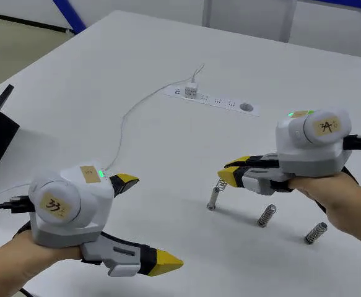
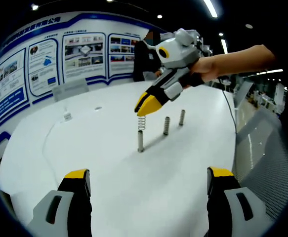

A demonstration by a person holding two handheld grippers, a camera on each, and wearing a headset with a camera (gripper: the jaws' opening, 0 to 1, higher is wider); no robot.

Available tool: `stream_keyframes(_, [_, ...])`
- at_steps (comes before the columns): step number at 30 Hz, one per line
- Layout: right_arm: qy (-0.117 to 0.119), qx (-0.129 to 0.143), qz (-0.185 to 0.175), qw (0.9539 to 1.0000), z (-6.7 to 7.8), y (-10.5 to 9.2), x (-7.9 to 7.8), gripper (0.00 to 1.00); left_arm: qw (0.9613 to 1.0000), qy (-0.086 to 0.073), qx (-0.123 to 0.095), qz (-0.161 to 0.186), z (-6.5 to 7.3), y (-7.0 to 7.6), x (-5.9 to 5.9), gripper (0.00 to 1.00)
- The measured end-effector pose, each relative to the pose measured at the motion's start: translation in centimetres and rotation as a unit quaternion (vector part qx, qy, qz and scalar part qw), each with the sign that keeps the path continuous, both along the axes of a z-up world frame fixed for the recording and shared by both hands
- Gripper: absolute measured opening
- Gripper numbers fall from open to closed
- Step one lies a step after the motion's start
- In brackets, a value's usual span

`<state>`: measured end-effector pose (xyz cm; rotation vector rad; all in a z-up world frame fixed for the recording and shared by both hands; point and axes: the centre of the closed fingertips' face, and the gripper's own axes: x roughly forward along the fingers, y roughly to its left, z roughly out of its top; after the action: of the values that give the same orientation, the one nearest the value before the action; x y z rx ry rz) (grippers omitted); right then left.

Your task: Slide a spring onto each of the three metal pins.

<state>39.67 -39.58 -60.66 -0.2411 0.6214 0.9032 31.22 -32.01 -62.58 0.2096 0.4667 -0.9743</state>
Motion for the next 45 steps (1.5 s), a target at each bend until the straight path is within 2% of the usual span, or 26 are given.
stream_keyframes(5, [0.0, -0.002, 0.005, 1.0, -0.3, 0.4, 0.0, 0.11, 1.0, 0.001, 0.004, 0.002, -0.1, 0.0, 0.0, 1.0])
stream_keyframes(8, [0.0, -0.006, 0.004, 1.0, -0.4, 0.3, 0.4, 0.11, 1.0, 0.002, -0.002, 0.005, 0.0, -0.1, 0.2, 1.0])
stream_keyframes(14, [0.005, -0.012, 0.008, 0.9999, -0.9, 0.4, 0.2, 0.11, 1.0, 0.003, -0.003, 0.004, -0.1, -0.3, 0.1, 1.0])
stream_keyframes(18, [0.006, -0.019, 0.012, 0.9997, -1.5, 0.4, 0.2, 0.11, 1.0, 0.006, 0.005, 0.004, -0.6, -0.3, 0.2, 1.0])
stream_keyframes(25, [0.008, -0.032, 0.02, 0.9993, -2.4, 0.5, 0.2, 0.11, 0.9999, 0.009, 0.005, 0.002, -0.8, -0.6, 0.1, 1.0])
stream_keyframes(38, [0.019, -0.049, 0.041, 0.9978, -4.1, 0.8, -0.6, 0.12, 0.9998, 0.016, 0.011, -0.001, -1.3, -0.5, -0.1, 1.0])
stream_keyframes(45, [0.016, -0.065, 0.051, 0.9964, -4.9, 0.8, -1.0, 0.12, 0.9997, 0.02, 0.012, -0.004, -1.5, -0.7, -0.2, 1.0])
